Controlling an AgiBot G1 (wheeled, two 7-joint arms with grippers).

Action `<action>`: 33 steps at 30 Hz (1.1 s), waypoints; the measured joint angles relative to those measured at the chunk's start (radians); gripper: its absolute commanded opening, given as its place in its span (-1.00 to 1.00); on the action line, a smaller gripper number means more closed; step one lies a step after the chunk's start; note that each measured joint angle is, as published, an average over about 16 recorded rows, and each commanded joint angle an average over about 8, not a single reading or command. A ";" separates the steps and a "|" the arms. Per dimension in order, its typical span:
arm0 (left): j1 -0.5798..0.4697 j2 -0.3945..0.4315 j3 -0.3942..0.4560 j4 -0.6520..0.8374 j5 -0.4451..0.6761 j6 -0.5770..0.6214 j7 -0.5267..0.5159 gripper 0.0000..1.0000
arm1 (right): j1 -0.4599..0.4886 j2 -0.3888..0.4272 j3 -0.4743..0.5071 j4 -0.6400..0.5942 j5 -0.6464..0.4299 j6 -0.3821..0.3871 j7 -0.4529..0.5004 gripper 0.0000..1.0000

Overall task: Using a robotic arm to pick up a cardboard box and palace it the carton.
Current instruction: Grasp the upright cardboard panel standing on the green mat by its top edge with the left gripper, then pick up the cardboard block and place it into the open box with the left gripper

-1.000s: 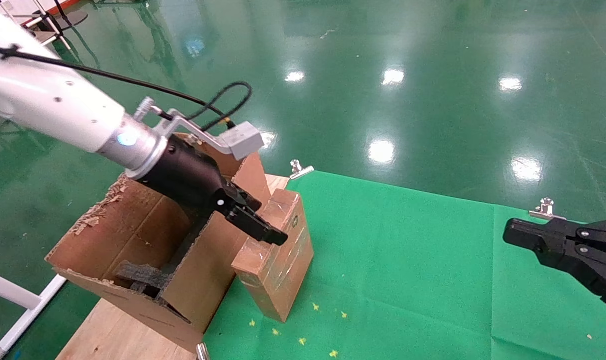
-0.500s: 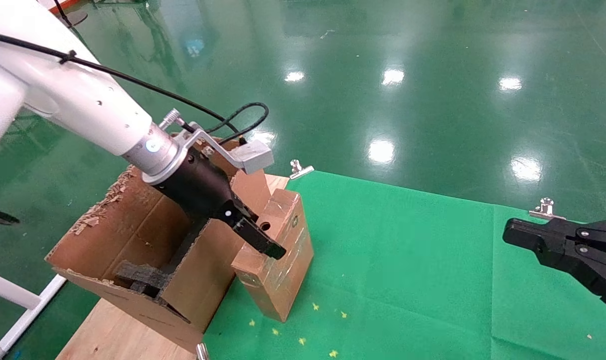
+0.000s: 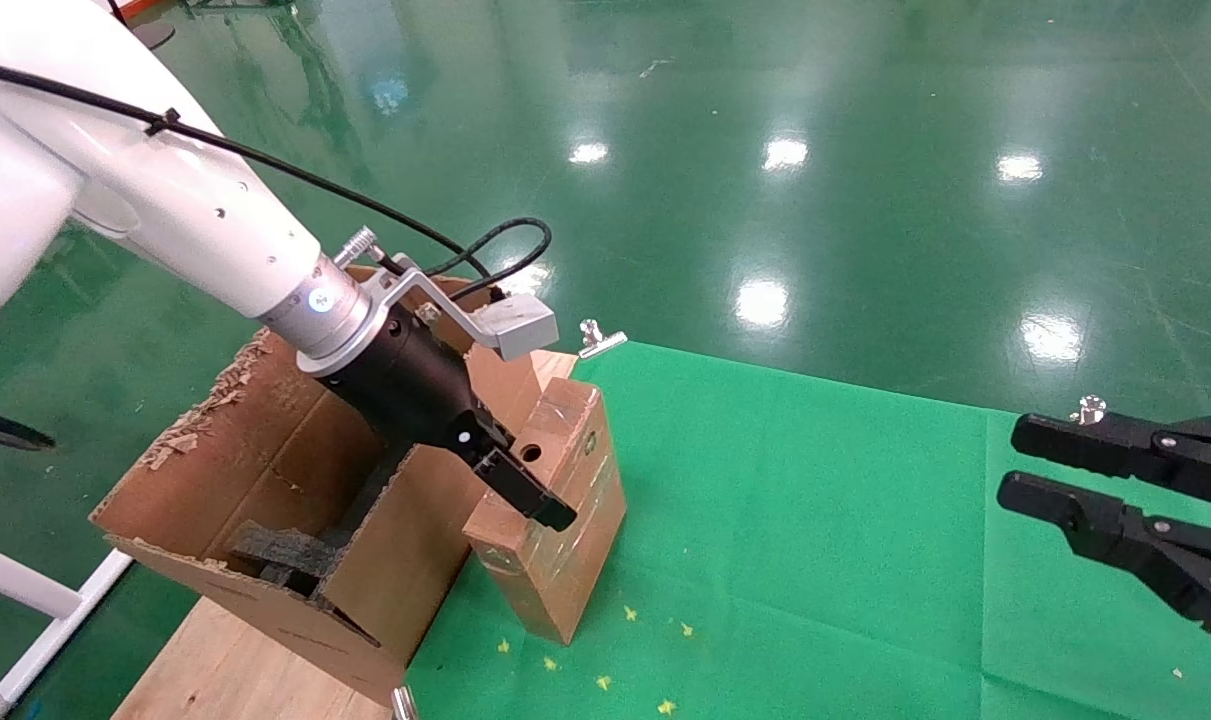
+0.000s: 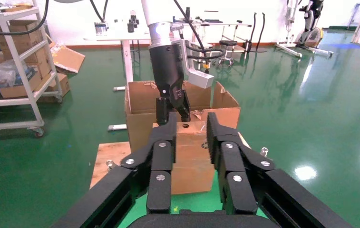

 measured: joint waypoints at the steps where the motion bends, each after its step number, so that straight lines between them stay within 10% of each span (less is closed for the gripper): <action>1: 0.000 0.000 -0.001 0.000 0.000 0.000 0.000 -1.00 | 0.000 0.000 0.000 0.000 0.000 0.000 0.000 1.00; 33: -0.096 -0.049 -0.047 -0.010 -0.029 -0.027 0.053 -1.00 | 0.000 0.000 0.000 0.000 0.000 0.000 0.000 1.00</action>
